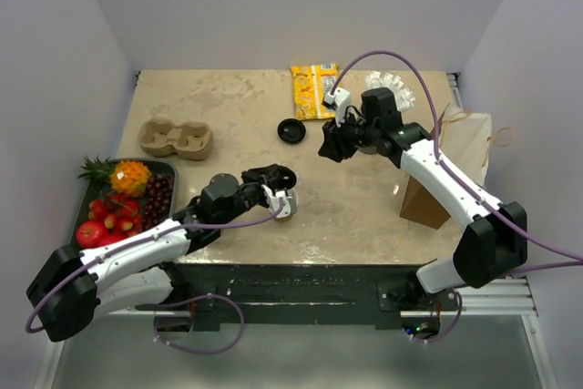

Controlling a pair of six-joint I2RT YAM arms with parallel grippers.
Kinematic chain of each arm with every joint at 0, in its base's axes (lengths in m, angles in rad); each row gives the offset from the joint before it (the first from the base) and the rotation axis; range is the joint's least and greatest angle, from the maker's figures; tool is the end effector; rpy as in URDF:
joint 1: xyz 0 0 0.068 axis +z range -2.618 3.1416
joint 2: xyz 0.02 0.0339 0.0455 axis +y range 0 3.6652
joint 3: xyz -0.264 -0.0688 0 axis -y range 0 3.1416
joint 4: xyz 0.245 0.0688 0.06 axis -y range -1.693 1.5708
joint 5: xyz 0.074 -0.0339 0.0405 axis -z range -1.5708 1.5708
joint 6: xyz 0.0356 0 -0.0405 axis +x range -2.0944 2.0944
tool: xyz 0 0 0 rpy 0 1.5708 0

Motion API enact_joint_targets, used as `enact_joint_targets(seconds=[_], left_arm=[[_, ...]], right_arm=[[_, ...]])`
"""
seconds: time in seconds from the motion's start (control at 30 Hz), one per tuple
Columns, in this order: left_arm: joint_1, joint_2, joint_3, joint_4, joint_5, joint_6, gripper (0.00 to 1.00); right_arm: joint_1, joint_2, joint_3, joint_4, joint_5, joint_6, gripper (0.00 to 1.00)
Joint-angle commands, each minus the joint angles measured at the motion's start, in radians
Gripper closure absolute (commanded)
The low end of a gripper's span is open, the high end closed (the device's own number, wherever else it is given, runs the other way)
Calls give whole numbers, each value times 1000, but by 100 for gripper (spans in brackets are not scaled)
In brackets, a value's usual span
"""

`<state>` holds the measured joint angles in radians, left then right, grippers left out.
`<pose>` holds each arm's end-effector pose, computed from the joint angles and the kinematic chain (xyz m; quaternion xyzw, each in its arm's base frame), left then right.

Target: Pack the takeout coffee

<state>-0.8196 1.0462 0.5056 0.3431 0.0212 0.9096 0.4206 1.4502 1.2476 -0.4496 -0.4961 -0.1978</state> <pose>0.1606 -0.1731 0.2458 0.5927 0.4967 0.0203 0.6336 0.2888 0.1478 0.3211 -0.3681 0.7946 0.2665 0.4026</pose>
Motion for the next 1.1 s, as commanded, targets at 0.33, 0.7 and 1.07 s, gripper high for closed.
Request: enact_joint_targets(seconds=[0.33,0.7,1.07], left_arm=[[-65,14,-58,185,-47,69,100],[-89,11,-84,212,-67,103,100],[-125,-6,-199,376,-119,153,100]], right_arm=[[10,-4,-27,77,-18,29,57],[9,58,7,-75,-332,-29,46],[27,-22,-198,191,-418,-25,35]])
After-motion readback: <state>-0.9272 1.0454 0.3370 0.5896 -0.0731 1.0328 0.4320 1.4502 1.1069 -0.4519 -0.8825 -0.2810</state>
